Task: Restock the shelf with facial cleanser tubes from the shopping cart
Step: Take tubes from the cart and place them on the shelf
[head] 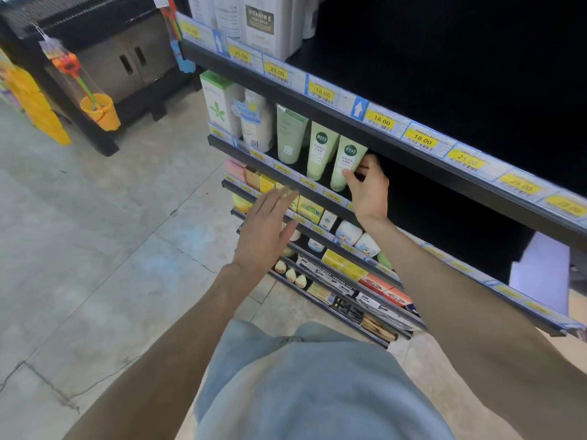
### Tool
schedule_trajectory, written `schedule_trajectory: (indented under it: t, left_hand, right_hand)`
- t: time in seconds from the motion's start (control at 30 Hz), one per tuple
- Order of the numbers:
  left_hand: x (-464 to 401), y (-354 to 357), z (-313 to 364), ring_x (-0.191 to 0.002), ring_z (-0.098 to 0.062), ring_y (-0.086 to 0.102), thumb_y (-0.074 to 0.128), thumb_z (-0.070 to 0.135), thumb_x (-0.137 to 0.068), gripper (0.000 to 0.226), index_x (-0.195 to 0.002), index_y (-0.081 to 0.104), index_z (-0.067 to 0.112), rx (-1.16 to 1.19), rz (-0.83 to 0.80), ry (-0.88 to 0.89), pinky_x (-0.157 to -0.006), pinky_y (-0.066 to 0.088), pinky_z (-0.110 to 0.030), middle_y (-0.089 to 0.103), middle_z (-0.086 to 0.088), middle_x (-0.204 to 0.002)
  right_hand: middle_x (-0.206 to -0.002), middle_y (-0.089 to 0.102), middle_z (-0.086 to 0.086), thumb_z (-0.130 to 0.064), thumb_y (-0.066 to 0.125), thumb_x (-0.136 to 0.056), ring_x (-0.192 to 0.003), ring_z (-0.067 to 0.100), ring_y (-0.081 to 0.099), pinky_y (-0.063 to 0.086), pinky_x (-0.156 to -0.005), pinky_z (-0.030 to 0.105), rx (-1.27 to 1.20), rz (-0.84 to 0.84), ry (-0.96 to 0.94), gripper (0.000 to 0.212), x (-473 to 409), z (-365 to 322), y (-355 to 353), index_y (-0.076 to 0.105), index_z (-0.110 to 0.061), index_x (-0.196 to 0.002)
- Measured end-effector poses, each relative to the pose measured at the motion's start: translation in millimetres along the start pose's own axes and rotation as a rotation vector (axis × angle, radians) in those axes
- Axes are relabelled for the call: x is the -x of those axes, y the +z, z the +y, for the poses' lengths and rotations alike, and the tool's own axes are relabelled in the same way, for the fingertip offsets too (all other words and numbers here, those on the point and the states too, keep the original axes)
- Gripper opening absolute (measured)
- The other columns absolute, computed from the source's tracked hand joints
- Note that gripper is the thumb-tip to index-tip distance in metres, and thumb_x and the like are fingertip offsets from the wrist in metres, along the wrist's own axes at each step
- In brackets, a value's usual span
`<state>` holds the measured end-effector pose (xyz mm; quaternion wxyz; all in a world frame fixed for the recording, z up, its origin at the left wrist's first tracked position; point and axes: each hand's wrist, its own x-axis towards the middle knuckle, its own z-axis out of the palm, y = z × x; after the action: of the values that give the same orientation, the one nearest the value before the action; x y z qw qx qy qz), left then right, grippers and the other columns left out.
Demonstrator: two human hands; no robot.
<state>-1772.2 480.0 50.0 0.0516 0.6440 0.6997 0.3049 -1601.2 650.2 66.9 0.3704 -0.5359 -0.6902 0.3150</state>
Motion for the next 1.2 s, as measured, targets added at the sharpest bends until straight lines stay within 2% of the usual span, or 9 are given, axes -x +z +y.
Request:
schedule_trajectory:
  t: [0.1,0.2,0.3,0.47,0.6,0.73,0.97,1.07,1.2]
  left_hand:
    - [-49,-21,14,-0.145,-0.026,0.038,0.060,0.023,-0.103,0.052,-0.152,0.043,0.015,-0.009,0.149,0.101,-0.119,0.035,-0.045,0.042,-0.007,-0.156]
    - [-98,-46,28,-0.148,-0.029,0.034,0.061,0.018,-0.101,0.058,-0.154,0.039,0.013,-0.034,0.277,0.174,-0.121,0.031,-0.046,0.037,-0.013,-0.157]
    - [-135,-62,33,-0.140,-0.031,0.040,0.062,0.018,-0.097,0.064,-0.156,0.037,0.017,-0.139,0.366,0.189,-0.118,0.034,-0.043,0.041,-0.017,-0.149]
    - [-151,-62,26,-0.146,-0.033,0.033,0.056,0.030,-0.102,0.058,-0.156,0.036,0.027,-0.340,0.374,0.190,-0.121,0.030,-0.042,0.034,-0.019,-0.156]
    - [-153,-64,23,-0.152,-0.032,0.025,0.059,0.030,-0.102,0.053,-0.152,0.042,0.025,-0.308,0.372,0.211,-0.125,0.019,-0.035,0.035,-0.013,-0.159]
    - [-152,-67,24,-0.152,-0.031,0.026,0.060,0.029,-0.101,0.053,-0.151,0.044,0.025,-0.302,0.376,0.205,-0.124,0.020,-0.031,0.038,-0.012,-0.157]
    - [-153,-67,24,-0.153,-0.031,0.025,0.060,0.027,-0.100,0.054,-0.152,0.043,0.025,-0.298,0.380,0.196,-0.124,0.013,-0.028,0.037,-0.012,-0.158]
    - [-153,-66,24,-0.152,-0.032,0.026,0.060,0.026,-0.100,0.054,-0.151,0.044,0.023,-0.277,0.385,0.206,-0.125,0.019,-0.035,0.038,-0.014,-0.157]
    - [-153,-63,23,-0.153,-0.031,0.025,0.060,0.028,-0.101,0.054,-0.152,0.043,0.025,-0.294,0.394,0.195,-0.126,0.016,-0.033,0.037,-0.013,-0.158]
  right_hand:
    - [-0.122,0.068,0.000,-0.014,0.070,-0.095,-0.107,0.001,0.060,0.045,-0.089,0.006,0.007,0.015,-0.004,0.031,-1,1,4,0.060,-0.011,-0.123]
    - [-0.121,0.069,0.001,-0.015,0.071,-0.095,-0.109,0.007,0.063,0.051,-0.098,0.027,0.001,0.016,-0.014,0.030,-3,3,5,0.060,-0.011,-0.122]
    - [-0.121,0.069,-0.001,-0.017,0.071,-0.095,-0.110,0.007,0.064,0.053,-0.100,0.033,-0.008,0.002,-0.016,0.030,-5,6,6,0.059,-0.013,-0.123]
    - [-0.120,0.068,-0.001,-0.018,0.071,-0.095,-0.110,0.009,0.064,0.052,-0.102,0.037,0.004,0.000,-0.010,0.031,-6,11,10,0.059,-0.014,-0.122]
    - [-0.122,0.067,0.000,-0.018,0.070,-0.096,-0.113,0.009,0.063,0.051,-0.101,0.031,0.020,-0.013,0.001,0.033,-4,14,11,0.058,-0.012,-0.126]
    - [-0.117,0.065,-0.006,-0.012,0.070,-0.095,-0.107,0.005,0.063,0.055,-0.099,0.034,0.047,-0.069,0.044,0.030,1,21,13,0.057,-0.011,-0.122]
    - [-0.113,0.065,-0.009,-0.027,0.076,-0.090,-0.104,0.006,0.064,0.049,-0.090,0.024,0.040,-0.090,0.055,0.034,-1,14,15,0.054,-0.023,-0.115]
    - [-0.114,0.067,-0.006,-0.025,0.073,-0.092,-0.103,0.008,0.065,0.053,-0.094,0.032,0.075,-0.084,0.041,0.029,-2,15,15,0.057,-0.020,-0.115]
    - [-0.115,0.067,-0.006,-0.023,0.071,-0.094,-0.105,0.008,0.065,0.055,-0.097,0.037,0.085,-0.101,0.037,0.027,0,20,12,0.058,-0.020,-0.117]
